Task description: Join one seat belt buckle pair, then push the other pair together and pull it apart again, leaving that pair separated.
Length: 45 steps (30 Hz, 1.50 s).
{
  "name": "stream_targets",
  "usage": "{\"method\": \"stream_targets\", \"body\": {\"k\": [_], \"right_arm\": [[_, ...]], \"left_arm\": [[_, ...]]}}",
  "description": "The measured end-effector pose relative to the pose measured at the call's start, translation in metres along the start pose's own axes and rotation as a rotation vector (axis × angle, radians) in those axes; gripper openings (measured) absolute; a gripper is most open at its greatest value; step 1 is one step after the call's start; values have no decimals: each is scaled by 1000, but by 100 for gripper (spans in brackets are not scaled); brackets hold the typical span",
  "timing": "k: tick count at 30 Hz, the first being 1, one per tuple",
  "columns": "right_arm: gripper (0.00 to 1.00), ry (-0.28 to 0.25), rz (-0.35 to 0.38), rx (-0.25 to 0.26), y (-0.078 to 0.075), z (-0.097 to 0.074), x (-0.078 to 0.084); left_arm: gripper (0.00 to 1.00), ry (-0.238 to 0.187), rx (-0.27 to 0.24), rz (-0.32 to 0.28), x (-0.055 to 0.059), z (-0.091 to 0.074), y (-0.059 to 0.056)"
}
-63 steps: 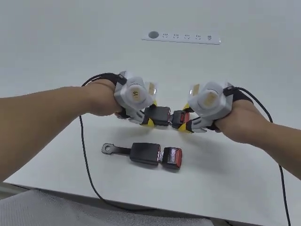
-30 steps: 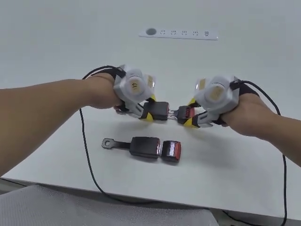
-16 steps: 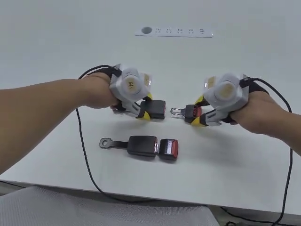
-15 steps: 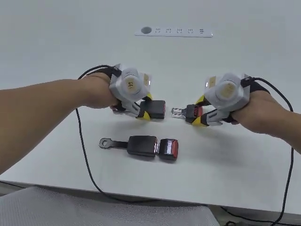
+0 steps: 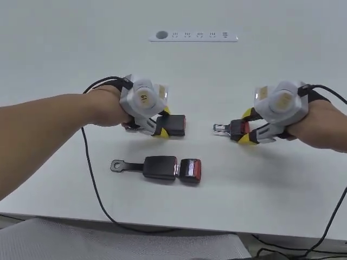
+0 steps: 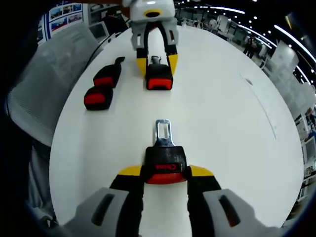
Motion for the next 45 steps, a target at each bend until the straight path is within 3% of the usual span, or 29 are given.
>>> {"method": "stream_targets", "body": {"k": [12,23,32,35,40,45], "right_arm": [[33,20,17,11,-2,-15,16],[36,28,8,1,-2,-17,19],[47,33,19,59,-9,-19,19],[50,6,71,80,-5,-22,18],[55,-50,156,129,1,-29,14],[62,-126,229,189,6,-38,0]], "left_arm": [[33,-2,2,-4,0,0,0],[34,17,18,-21,-1,2,1],[35,35,13,13,-2,0,-1],[38,19,0,11,-4,-4,1],[40,-33,-73,-28,-8,-21,5],[43,-72,-137,-47,-10,-44,1]]}}
Point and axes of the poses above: the centre of the closed fingertips' face, and the gripper's own axes: z roughly forward along the fingers, y roughly to its left, x roughly out of its underside, the point moved 2 cm from there along -z, roughly backward along the fingers, and after that the axes turned 13 degrees about -y, right-handed, at the moved point
